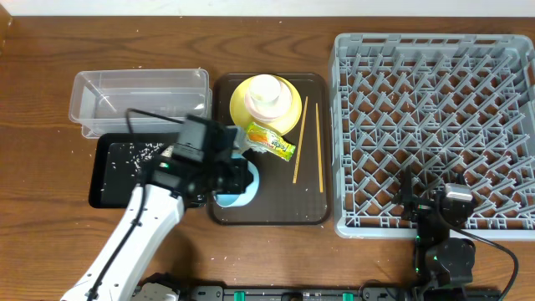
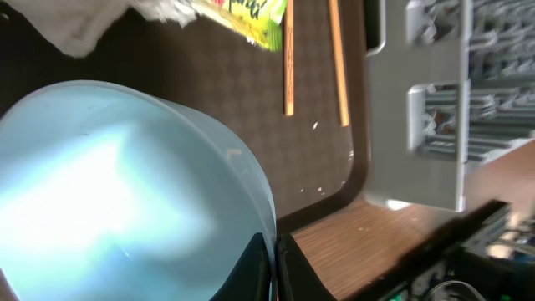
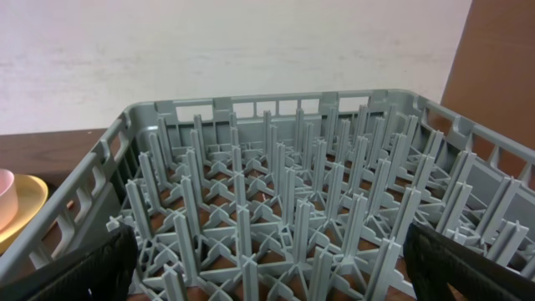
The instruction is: Sort waste into correct bins and load items into the dishwasher rack
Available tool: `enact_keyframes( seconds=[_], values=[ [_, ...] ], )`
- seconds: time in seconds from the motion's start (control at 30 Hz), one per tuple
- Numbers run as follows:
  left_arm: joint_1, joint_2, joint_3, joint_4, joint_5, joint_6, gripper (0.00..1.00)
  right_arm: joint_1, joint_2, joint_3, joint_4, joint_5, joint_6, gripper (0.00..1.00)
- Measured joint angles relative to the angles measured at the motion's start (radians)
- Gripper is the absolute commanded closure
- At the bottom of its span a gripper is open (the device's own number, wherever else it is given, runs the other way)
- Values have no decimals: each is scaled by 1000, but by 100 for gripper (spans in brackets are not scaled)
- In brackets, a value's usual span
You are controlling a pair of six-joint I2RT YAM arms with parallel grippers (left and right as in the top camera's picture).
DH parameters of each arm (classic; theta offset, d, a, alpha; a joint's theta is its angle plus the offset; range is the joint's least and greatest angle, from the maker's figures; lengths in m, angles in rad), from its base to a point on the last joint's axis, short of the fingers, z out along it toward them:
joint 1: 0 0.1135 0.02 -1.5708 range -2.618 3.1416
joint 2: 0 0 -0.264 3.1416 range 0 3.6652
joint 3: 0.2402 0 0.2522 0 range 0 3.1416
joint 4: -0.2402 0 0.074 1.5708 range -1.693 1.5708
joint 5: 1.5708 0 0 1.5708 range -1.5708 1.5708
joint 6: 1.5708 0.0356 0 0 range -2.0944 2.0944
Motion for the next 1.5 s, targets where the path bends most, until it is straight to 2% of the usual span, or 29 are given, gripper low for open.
enact_keyframes(
  seconds=[0.27,0.6,0.63,0.67,0.77,0.83,1.0,1.17,1.27,1.4,1.5],
  values=[
    [-188,52,0,18,-208,-71,93,0,0,0,0,0,0,1],
    [-256,206,0,89,-271,-81,93,0,0,0,0,0,0,1],
    [-256,223,0,93,-274,-81,89,0,0,0,0,0,0,1],
    [-256,238,0,97,-275,-82,77,0,0,0,0,0,0,1],
    [-257,262,0,106,-283,-82,63,0,0,0,0,0,0,1],
    [-257,263,0,108,-286,-86,60,0,0,0,0,0,0,1],
    [-256,250,8,107,-289,-89,59,0,0,0,0,0,0,1],
    [-206,163,63,109,-290,-89,59,0,0,0,0,0,0,1],
    [-129,97,92,111,-290,-89,54,0,0,0,2,0,0,1],
    [-4,37,99,107,-292,-93,53,0,0,-1,45,0,0,1],
    [70,15,99,104,-293,-93,51,0,0,-1,18,0,0,1]
  ],
)
